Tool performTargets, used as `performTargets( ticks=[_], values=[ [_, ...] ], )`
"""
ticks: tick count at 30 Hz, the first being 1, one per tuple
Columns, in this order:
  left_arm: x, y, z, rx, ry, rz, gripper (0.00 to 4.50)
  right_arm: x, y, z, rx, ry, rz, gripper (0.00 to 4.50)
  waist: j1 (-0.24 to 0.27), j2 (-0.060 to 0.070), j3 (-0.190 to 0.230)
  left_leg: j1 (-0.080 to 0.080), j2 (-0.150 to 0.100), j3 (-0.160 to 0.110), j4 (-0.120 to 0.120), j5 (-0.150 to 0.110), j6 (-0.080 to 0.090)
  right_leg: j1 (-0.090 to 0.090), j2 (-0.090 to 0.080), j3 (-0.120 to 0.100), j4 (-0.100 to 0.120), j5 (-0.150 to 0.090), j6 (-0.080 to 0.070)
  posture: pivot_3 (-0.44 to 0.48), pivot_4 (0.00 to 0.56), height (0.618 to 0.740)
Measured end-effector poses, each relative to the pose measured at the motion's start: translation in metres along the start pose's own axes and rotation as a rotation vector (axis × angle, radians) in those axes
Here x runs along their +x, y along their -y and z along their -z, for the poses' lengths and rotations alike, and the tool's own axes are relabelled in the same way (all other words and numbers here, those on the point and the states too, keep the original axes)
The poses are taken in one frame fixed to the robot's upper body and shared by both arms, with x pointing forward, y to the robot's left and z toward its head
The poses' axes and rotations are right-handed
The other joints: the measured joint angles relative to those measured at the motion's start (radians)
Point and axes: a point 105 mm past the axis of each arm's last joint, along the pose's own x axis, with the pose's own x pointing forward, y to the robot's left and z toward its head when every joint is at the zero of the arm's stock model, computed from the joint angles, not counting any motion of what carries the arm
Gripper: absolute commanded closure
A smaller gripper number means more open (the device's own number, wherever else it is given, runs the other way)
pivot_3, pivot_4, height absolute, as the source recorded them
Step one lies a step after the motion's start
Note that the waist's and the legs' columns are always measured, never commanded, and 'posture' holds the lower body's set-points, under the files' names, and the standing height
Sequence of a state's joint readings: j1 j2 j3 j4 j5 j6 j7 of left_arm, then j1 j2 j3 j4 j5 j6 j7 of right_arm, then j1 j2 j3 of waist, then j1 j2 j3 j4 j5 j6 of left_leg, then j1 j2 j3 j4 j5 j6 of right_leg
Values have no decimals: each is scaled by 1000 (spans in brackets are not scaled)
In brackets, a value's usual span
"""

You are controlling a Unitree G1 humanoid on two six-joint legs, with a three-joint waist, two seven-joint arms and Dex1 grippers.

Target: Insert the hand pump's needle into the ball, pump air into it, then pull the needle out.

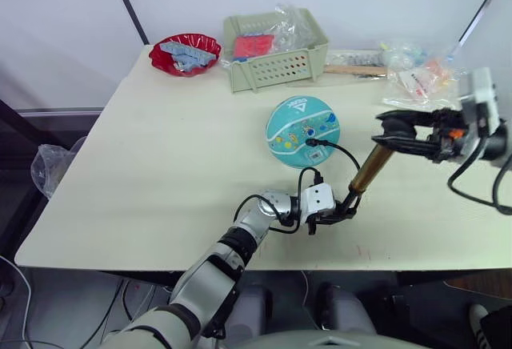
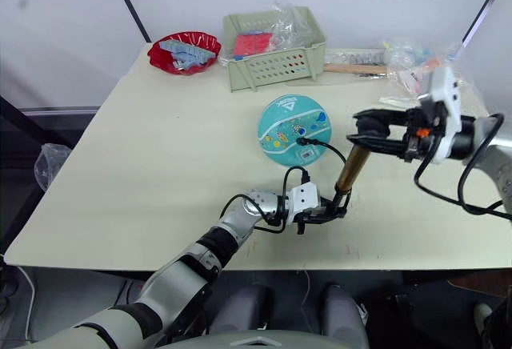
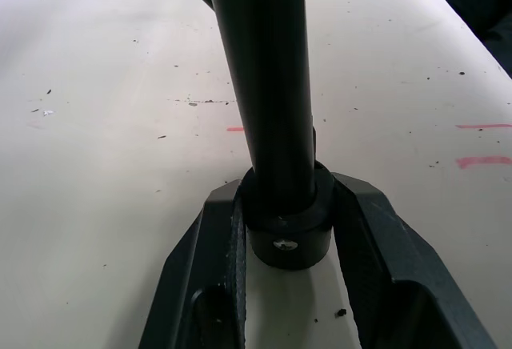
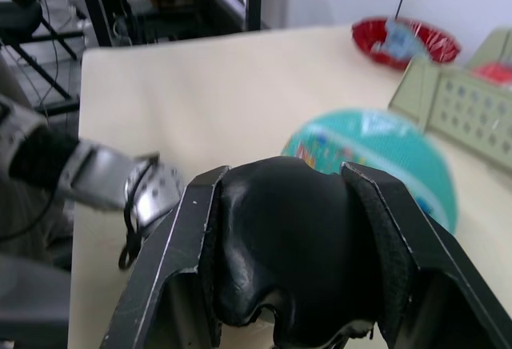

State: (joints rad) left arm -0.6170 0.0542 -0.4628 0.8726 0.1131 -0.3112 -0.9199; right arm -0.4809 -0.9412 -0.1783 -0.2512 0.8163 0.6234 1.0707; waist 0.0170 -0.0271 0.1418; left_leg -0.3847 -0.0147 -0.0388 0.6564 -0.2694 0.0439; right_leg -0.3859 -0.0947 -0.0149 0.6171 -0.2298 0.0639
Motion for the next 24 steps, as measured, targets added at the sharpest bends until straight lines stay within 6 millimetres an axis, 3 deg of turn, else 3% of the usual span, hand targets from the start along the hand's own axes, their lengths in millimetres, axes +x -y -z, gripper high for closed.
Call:
performTargets(
  ticks=[5, 8, 14, 24],
  values=[
    [0, 0, 0, 0, 0, 0, 3432, -3, 2, -23, -6, 19, 8, 2849, 0, 1, 1, 0, 0, 0, 0, 0, 0, 0, -1, 0, 0, 0, 0, 0, 150, 740],
    [0, 0, 0, 1, 1, 1, 3432, -3, 3, -25, 7, 11, 17, 2849, 0, 1, 1, -1, 0, -1, 0, 0, 0, 0, -1, 0, 0, 0, 0, 0, 150, 740],
    [1, 2, 1, -1, -2, 5, 3432, -3, -8, -1, -46, -43, 23, 2849, 0, -3, -3, 0, 0, -3, -1, 0, 0, 1, -1, 0, -5, 0, 0, 0, 150, 740],
    [1, 5, 5, -12, -10, 0, 3432, 12, -19, 67, 23, -53, 61, 2849, -1, -9, -13, 1, 0, -9, -3, 0, 0, 7, 0, -5, -9, 1, 0, 0, 150, 740]
  ],
)
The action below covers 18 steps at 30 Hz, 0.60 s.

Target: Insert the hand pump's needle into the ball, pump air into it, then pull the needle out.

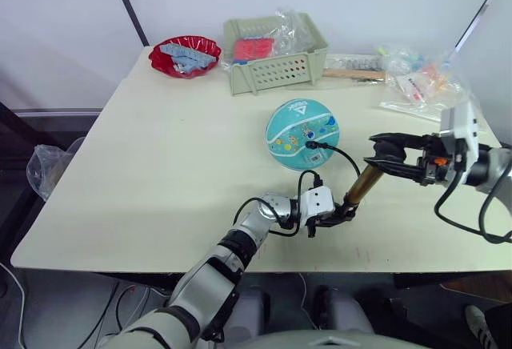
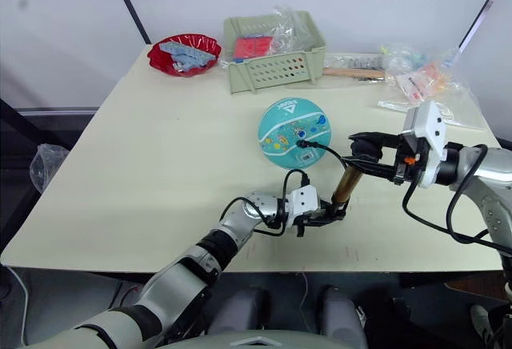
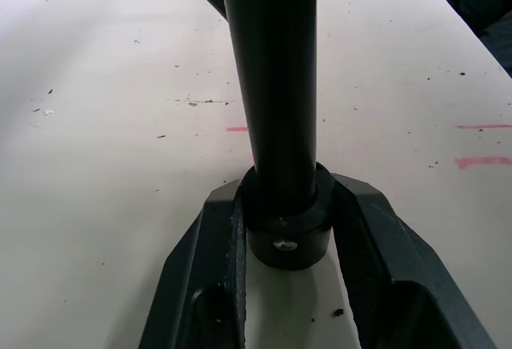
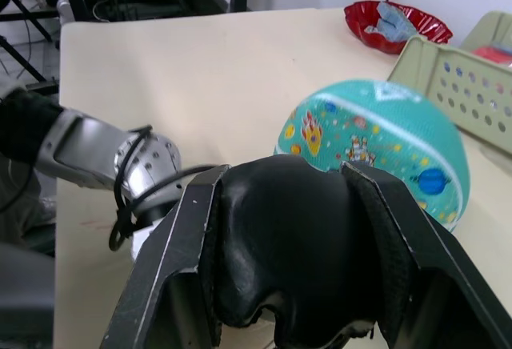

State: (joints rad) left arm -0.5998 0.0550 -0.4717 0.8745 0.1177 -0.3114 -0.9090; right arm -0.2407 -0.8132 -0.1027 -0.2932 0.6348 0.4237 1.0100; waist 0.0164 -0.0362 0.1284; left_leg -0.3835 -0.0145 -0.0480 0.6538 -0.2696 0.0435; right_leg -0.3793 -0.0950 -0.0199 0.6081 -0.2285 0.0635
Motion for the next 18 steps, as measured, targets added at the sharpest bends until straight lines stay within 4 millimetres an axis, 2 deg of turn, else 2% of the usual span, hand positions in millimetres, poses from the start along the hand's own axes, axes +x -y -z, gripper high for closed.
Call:
performTargets(
  ticks=[3, 6, 18],
  values=[
    [0, 1, 2, -6, -2, -3, 3432, 14, -7, 28, 27, -3, 26, 2849, -1, 1, -5, 1, 0, -1, -1, 0, 0, 1, 1, -1, 0, 0, 0, 0, 150, 740],
    [0, 1, 2, -8, -3, -7, 3432, 14, -8, 38, 25, -21, 37, 2849, -2, 3, -6, 1, 0, -1, 0, 0, 0, 1, 1, -6, 0, 0, 0, 0, 150, 740],
    [1, -1, -3, 4, 12, -10, 3432, 12, 5, 19, 66, -60, 13, 2849, 0, 14, 2, -1, -2, -2, 0, 0, 0, 0, 5, -7, 0, 0, 0, 0, 150, 740]
  ],
)
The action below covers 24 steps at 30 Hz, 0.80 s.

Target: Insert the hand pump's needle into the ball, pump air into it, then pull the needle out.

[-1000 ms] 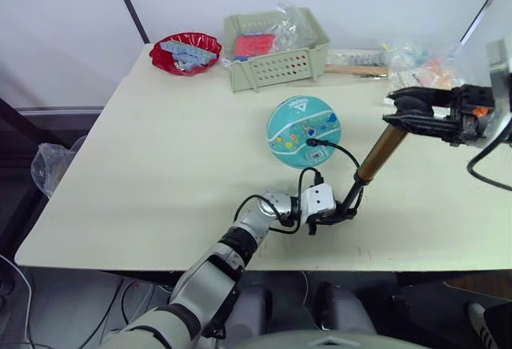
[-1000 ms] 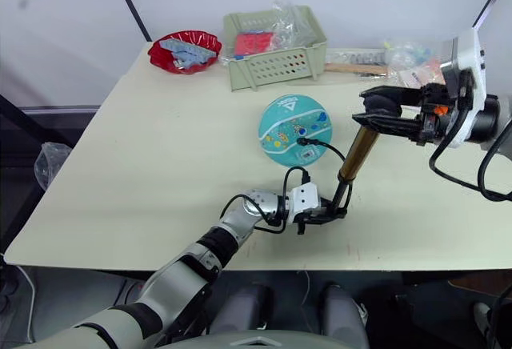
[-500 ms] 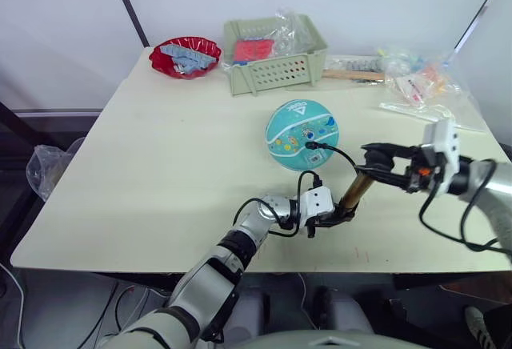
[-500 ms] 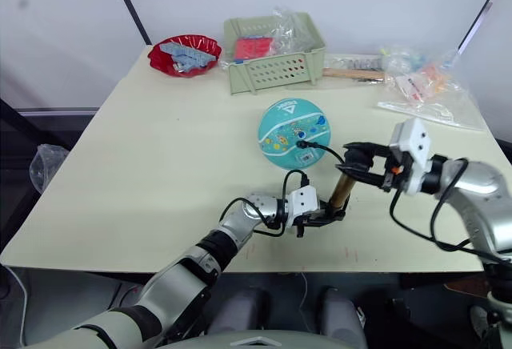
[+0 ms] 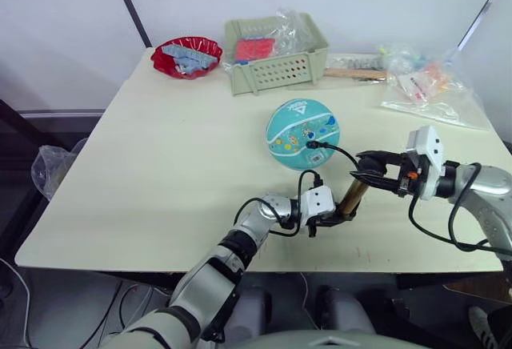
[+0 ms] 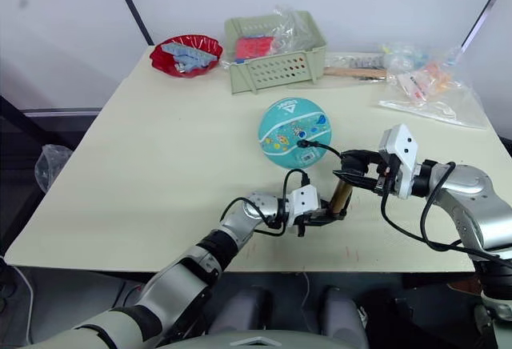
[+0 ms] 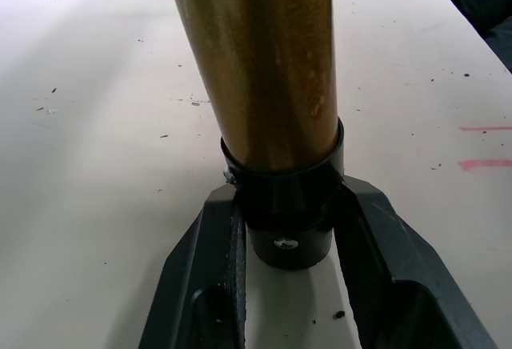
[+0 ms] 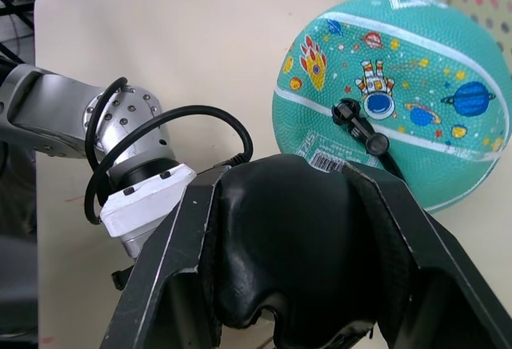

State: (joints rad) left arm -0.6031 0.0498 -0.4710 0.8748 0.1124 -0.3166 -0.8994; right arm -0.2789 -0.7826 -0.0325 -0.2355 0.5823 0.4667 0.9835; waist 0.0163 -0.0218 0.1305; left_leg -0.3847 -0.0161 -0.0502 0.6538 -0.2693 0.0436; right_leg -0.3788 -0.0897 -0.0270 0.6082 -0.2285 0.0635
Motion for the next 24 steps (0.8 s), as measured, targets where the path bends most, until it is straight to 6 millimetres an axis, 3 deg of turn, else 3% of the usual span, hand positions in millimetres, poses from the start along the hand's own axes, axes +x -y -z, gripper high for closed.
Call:
performTargets(
  ticks=[2, 8, 12, 18, 24],
  values=[
    [1, -1, -3, 6, 7, 0, 3432, -8, 8, -20, -8, 8, -4, 2849, 0, 7, 5, -2, -2, 1, 1, 0, 0, -1, -1, 1, 0, 0, 0, 0, 150, 740],
    [1, 0, -3, 7, 11, 9, 3432, -34, 17, -82, -50, 60, -5, 2849, 0, 6, 7, -4, -2, -2, 1, 0, 0, -1, -2, -2, 0, 0, 0, 0, 150, 740],
    [1, 0, -3, 7, 10, 9, 3432, -42, 18, -104, -74, 88, -4, 2849, 0, 6, 7, -5, -2, -2, 1, 0, 0, -2, -6, -2, 0, 0, 0, 0, 150, 740],
    [1, 0, -4, 11, 12, 12, 3432, -48, 18, -102, -71, 101, 12, 2849, 0, 4, 7, -6, -2, -4, 2, 0, 0, -3, -5, -4, -1, 2, 4, 0, 150, 740],
    [0, 1, 0, 7, 2, 11, 3432, -43, 9, -76, -96, 86, -2, 2849, 0, -1, 1, -4, -2, -5, 2, 0, 0, -1, -5, -5, 0, 2, 4, 0, 150, 740]
  ],
)
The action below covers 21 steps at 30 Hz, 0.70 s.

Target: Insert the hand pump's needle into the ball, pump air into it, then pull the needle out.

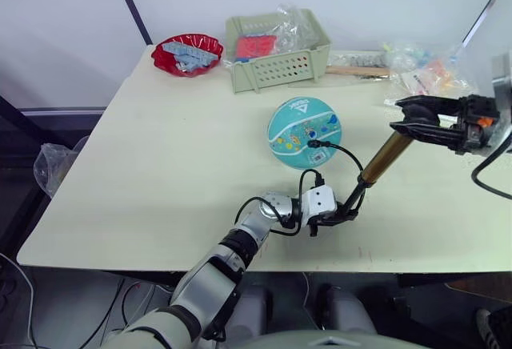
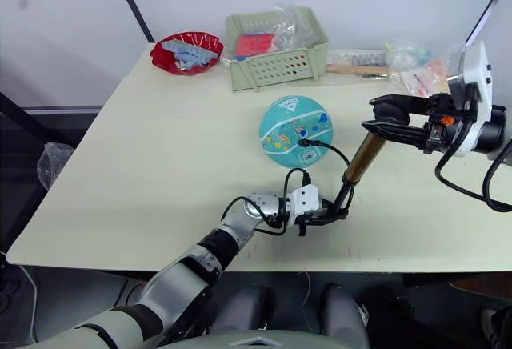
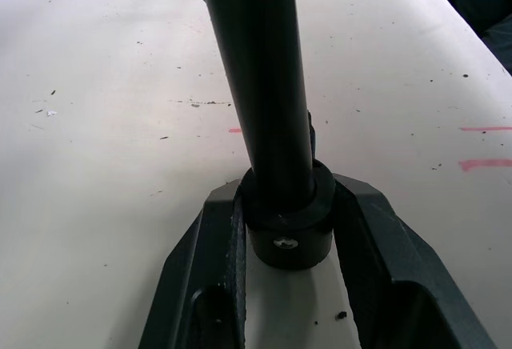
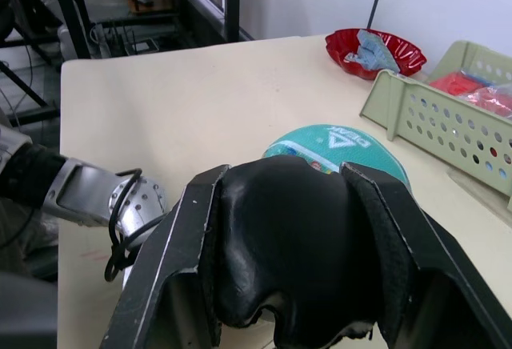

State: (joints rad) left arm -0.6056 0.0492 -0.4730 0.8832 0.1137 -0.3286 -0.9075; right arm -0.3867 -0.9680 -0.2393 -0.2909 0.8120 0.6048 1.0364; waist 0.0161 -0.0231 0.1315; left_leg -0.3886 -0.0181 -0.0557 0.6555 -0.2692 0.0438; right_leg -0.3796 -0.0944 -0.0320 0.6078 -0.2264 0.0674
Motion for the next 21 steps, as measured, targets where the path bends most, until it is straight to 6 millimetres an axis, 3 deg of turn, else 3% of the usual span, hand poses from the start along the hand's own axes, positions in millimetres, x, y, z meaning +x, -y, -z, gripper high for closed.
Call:
performTargets(
  ticks=[2, 11, 15, 21],
  values=[
    [-2, 1, 5, -8, -16, -4, 3432, 13, -10, 30, 19, -8, -18, 2849, -2, -10, -8, 6, 2, -1, -2, 0, 0, 4, 1, 0, 0, -1, -1, 0, 150, 740],
    [-1, 1, 6, -12, -17, -12, 3432, 29, -21, 85, 32, -59, -16, 2849, -1, -9, -11, 7, 2, -2, -1, 0, 0, 4, 7, 2, 1, -1, -2, 0, 150, 740],
    [0, 1, 5, -10, -14, -10, 3432, 29, -21, 95, 37, -82, -14, 2849, 0, -7, -11, 7, 1, -1, -1, 0, 0, 4, 6, 2, 1, -1, -2, 0, 150, 740],
    [0, 0, 2, -3, -7, -5, 3432, 28, -16, 88, 51, -92, -31, 2849, 0, -1, -7, 6, 1, -1, -1, 0, 0, 3, 6, 2, 1, -3, -5, 0, 150, 740]
  ],
)
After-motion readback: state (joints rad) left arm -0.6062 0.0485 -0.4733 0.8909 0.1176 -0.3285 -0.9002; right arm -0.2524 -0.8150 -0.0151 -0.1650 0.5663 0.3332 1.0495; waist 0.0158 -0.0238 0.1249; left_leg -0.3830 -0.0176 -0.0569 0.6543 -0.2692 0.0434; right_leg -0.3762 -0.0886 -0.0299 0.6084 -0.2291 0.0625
